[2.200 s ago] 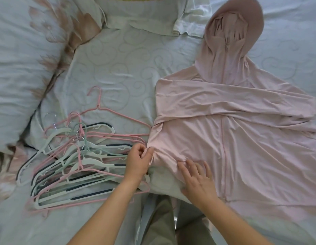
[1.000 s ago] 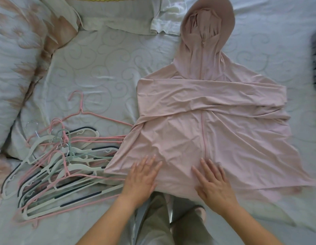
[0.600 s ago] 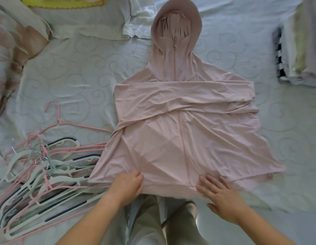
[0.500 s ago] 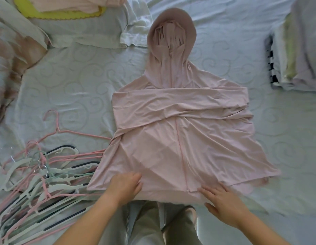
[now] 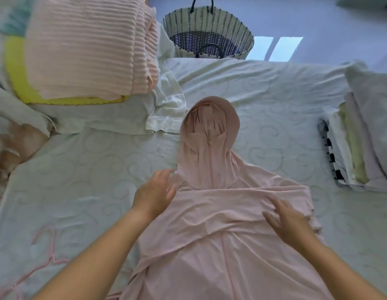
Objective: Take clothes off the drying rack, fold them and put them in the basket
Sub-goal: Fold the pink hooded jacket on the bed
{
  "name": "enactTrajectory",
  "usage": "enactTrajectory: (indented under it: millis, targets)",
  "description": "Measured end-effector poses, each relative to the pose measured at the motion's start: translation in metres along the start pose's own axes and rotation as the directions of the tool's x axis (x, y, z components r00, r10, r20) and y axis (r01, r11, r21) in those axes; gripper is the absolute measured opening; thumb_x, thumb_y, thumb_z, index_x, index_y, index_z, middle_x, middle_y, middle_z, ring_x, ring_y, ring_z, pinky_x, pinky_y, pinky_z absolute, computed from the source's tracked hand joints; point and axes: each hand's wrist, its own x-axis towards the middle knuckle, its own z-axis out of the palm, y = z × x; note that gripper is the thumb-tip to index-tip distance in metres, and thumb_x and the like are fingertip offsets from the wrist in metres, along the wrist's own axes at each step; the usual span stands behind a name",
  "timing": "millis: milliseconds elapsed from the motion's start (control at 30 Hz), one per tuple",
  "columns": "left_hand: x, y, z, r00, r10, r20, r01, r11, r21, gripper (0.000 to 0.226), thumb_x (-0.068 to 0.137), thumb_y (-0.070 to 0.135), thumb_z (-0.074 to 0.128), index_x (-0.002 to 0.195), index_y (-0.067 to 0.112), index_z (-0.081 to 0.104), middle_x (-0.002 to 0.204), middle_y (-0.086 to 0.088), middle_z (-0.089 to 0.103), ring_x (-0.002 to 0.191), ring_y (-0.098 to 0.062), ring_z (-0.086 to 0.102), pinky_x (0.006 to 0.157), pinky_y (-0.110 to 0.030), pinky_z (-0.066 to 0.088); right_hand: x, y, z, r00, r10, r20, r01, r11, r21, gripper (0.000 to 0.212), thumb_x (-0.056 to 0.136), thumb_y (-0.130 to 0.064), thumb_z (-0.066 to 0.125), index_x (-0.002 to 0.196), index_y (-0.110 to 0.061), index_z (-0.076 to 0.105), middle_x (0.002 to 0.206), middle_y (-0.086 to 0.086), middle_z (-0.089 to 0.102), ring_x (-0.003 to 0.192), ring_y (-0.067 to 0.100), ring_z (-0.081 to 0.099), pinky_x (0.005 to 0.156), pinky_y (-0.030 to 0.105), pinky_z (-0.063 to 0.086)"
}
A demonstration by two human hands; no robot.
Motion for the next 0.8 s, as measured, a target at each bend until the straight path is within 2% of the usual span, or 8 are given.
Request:
enactTrajectory:
  millis: [133, 267, 367, 467, 567, 667, 733, 800]
  targets:
    - [0.089, 0.005, -0.014, 0.993, 0.037, -0.113, -0.044, 0.997, -0.069, 0.054, 0.092, 0.033, 0.056, 0.141, 0.016, 0.040, 0.133, -0.005, 0.049, 0.107, -0.027, 0.058, 0.081, -0.043, 0.050, 0.087, -0.033, -0.015, 0.993, 0.052, -0.106, -0.023, 0.966, 0.259, 0.061, 0.089, -0.034, 0.063, 0.144, -0.029, 0.036, 0.127, 0.000, 0.057, 0.100, 0.018, 0.063, 0.086, 0.040, 0.050]
    - [0.163, 0.013, -0.009, 0.976, -0.038, -0.216, -0.009, 0.978, -0.210, 0.058, 0.093, 0.033, 0.057, 0.144, 0.016, 0.034, 0.136, -0.006, 0.046, 0.115, -0.026, 0.053, 0.090, -0.045, 0.048, 0.184, -0.062, -0.034, 0.967, 0.079, -0.243, 0.008, 0.941, 0.338, 0.070, 0.089, -0.037, 0.063, 0.148, -0.027, 0.028, 0.124, 0.002, 0.058, 0.100, 0.018, 0.062, 0.089, 0.044, 0.049]
    - [0.204, 0.010, 0.005, 0.983, -0.102, -0.155, 0.072, 0.979, -0.190, 0.064, 0.093, 0.030, 0.055, 0.149, 0.021, 0.025, 0.142, -0.008, 0.041, 0.119, -0.027, 0.051, 0.095, -0.043, 0.045, 0.243, -0.076, -0.040, 0.967, 0.137, -0.217, -0.027, 0.894, 0.446, 0.070, 0.091, -0.035, 0.061, 0.149, -0.025, 0.025, 0.124, 0.007, 0.058, 0.105, 0.022, 0.060, 0.088, 0.039, 0.048]
    - [0.223, -0.001, 0.025, 0.995, -0.031, -0.093, 0.020, 0.993, -0.117, 0.065, 0.091, 0.018, 0.051, 0.150, 0.028, 0.024, 0.142, -0.006, 0.041, 0.118, -0.028, 0.051, 0.091, -0.039, 0.043, 0.278, -0.078, -0.032, 0.977, 0.067, -0.201, 0.022, 0.911, 0.412, 0.067, 0.092, -0.026, 0.056, 0.150, -0.034, 0.024, 0.104, 0.004, 0.063, 0.101, 0.026, 0.061, 0.082, 0.035, 0.047]
    - [0.222, -0.014, 0.039, 0.990, 0.086, -0.115, -0.103, 0.982, -0.156, 0.062, 0.093, 0.008, 0.046, 0.147, 0.033, 0.032, 0.135, -0.006, 0.048, 0.117, -0.025, 0.051, 0.092, -0.037, 0.043, 0.288, -0.071, -0.026, 0.953, -0.051, -0.299, 0.118, 0.970, 0.211, 0.057, 0.093, -0.017, 0.050, 0.144, -0.041, 0.037, 0.116, 0.008, 0.066, 0.106, 0.032, 0.059, 0.081, 0.035, 0.043]
    - [0.215, -0.038, 0.041, 0.951, 0.259, -0.170, -0.280, 0.953, -0.114, 0.067, 0.089, -0.004, 0.050, 0.141, 0.036, 0.039, 0.140, -0.010, 0.048, 0.123, -0.027, 0.049, 0.103, -0.036, 0.041, 0.287, -0.048, -0.020, 0.919, -0.166, -0.359, 0.218, 0.970, 0.110, 0.057, 0.087, -0.001, 0.048, 0.135, -0.032, 0.053, 0.112, 0.017, 0.068, 0.099, 0.039, 0.060, 0.083, 0.042, 0.045]
    - [0.211, -0.057, 0.039, 0.926, 0.369, -0.080, -0.368, 0.930, 0.018, 0.066, 0.086, -0.004, 0.056, 0.138, 0.034, 0.041, 0.144, -0.017, 0.043, 0.124, -0.036, 0.050, 0.104, -0.042, 0.041, 0.281, -0.031, -0.019, 0.911, -0.252, -0.327, 0.298, 0.949, 0.099, 0.053, 0.082, -0.006, 0.042, 0.128, -0.027, 0.061, 0.107, 0.016, 0.067, 0.093, 0.041, 0.061, 0.083, 0.044, 0.047]
    - [0.207, -0.071, 0.038, 0.890, 0.454, 0.041, -0.455, 0.878, 0.151, 0.054, 0.089, 0.012, 0.059, 0.137, 0.030, 0.042, 0.144, -0.025, 0.041, 0.120, -0.042, 0.052, 0.098, -0.049, 0.046, 0.276, -0.018, -0.020, 0.905, -0.370, -0.211, 0.376, 0.926, -0.012, 0.056, 0.077, -0.026, 0.034, 0.125, -0.026, 0.064, 0.108, 0.014, 0.065, 0.092, 0.040, 0.061, 0.085, 0.045, 0.046]
